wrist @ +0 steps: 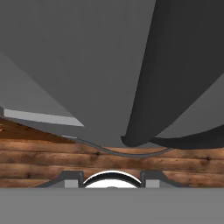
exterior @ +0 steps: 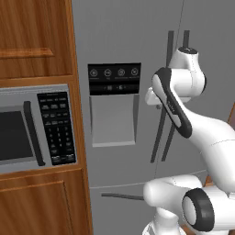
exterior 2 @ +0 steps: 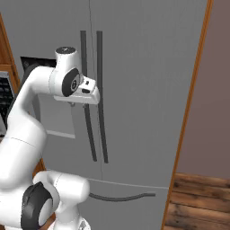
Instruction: Take the lemon wedge from the fridge and place it on the plate with fish on the dining counter.
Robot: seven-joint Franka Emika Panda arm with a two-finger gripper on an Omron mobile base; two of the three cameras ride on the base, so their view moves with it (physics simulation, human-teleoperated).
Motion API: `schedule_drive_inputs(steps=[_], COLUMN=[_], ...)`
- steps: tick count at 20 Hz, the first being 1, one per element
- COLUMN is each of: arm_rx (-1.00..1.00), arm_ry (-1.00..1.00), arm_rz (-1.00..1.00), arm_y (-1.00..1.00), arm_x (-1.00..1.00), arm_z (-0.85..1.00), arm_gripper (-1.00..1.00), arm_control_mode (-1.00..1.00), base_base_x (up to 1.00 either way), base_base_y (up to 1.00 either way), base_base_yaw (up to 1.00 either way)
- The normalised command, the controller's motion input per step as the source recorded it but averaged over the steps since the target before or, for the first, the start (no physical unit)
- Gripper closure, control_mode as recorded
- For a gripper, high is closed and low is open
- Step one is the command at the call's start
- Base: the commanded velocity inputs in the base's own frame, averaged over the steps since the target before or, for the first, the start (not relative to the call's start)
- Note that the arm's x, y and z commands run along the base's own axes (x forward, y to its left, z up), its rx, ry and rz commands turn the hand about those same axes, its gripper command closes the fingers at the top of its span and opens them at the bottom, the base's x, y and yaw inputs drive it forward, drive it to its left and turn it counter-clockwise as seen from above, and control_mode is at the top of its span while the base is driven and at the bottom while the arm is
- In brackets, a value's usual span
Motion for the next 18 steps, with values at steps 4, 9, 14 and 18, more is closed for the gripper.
schedule_drive_inputs(steps=[4, 9, 14, 18], arm_rx=[-0.02, 0.0, 0.0, 0.0], arm_ry=[-0.04, -0.01, -0.06, -0.03], arm_rz=[0.0, 0.0, 0.0, 0.0], arm_y=[0.02, 0.0, -0.02, -0.04], arm_x=[-0.16, -0.09, -0.49, -0.25], arm_z=[0.0, 0.0, -0.03, -0.06], arm_gripper=[-1.0, -1.0, -1.0, -1.0], arm_control_mode=[-1.0, -1.0, -1.0, 1.0], base_base_x=[0.0, 0.0, 0.0, -0.75], base_base_y=[0.0, 0.0, 0.0, -0.24], base_base_yaw=[0.0, 0.0, 0.0, -0.03])
